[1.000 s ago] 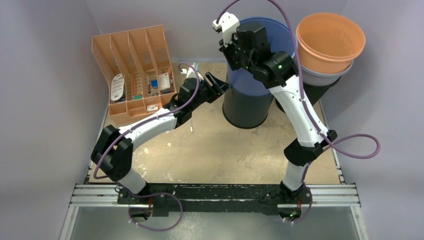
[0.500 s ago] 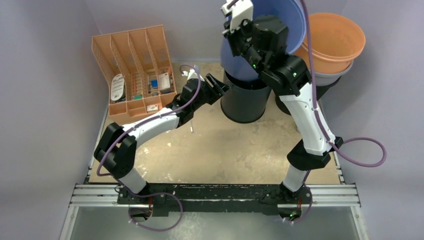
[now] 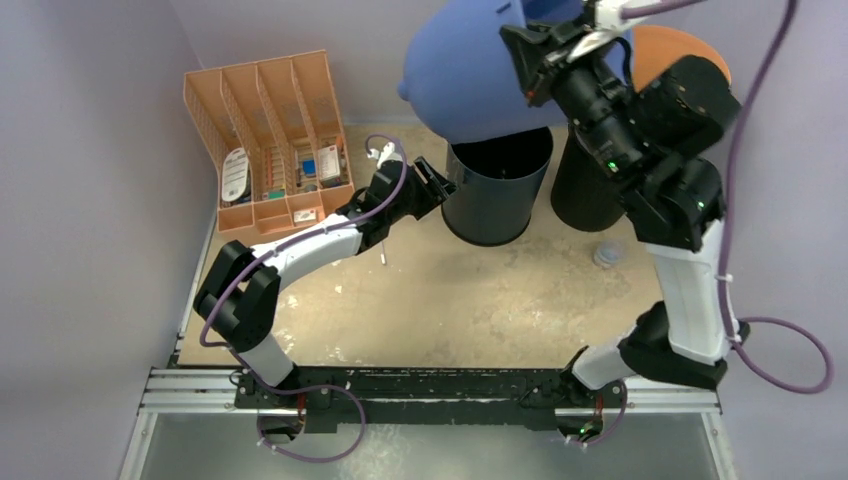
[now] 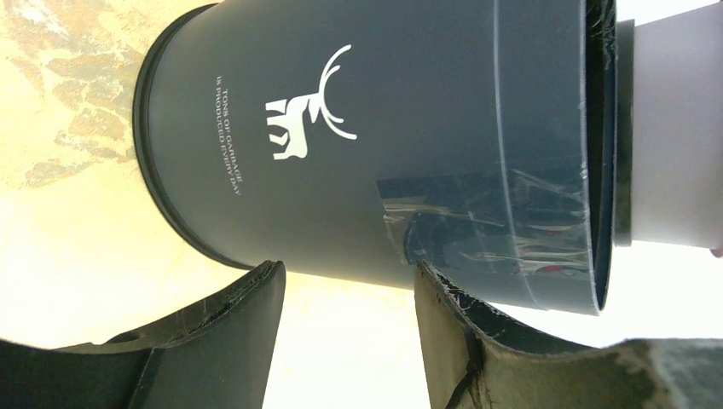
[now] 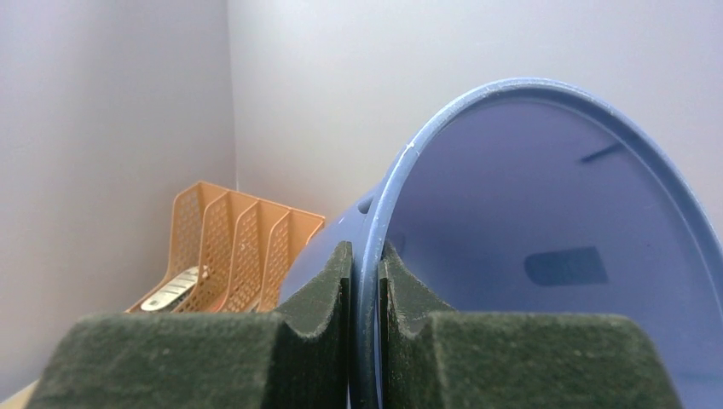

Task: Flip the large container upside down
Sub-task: Pick up the container from the container, then turn the container upside down at the center of the board.

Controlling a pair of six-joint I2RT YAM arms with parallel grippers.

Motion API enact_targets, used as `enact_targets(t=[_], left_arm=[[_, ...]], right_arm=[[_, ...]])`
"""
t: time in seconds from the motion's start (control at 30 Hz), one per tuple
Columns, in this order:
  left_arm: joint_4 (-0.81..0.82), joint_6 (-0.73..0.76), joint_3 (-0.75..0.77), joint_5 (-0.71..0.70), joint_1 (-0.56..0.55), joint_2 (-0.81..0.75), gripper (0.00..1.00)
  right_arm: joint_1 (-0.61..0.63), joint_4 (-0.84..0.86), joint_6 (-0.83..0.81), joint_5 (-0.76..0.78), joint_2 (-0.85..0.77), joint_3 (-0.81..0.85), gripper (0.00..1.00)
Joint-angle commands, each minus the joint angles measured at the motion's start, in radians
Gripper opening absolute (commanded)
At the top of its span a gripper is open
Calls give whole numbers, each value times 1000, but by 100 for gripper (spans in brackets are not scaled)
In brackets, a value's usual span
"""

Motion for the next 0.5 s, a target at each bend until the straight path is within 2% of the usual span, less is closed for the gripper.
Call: enact_targets(t=[0.0,0.1,0.27,0.47], left_arm=[[23,35,70,15,31,-17,57],[38,49,88,69,50,-8,57],[-36,119,116,117,58,-42,57],[-80,184,16,198,43,-143,57]], right_arm=[[0,161,35,6,-130,-74,0],[0,137,72,12,-192,-118,0],[0,65,126,45,-269,-202,0],[0,-44,177,56,-346,-256,0]])
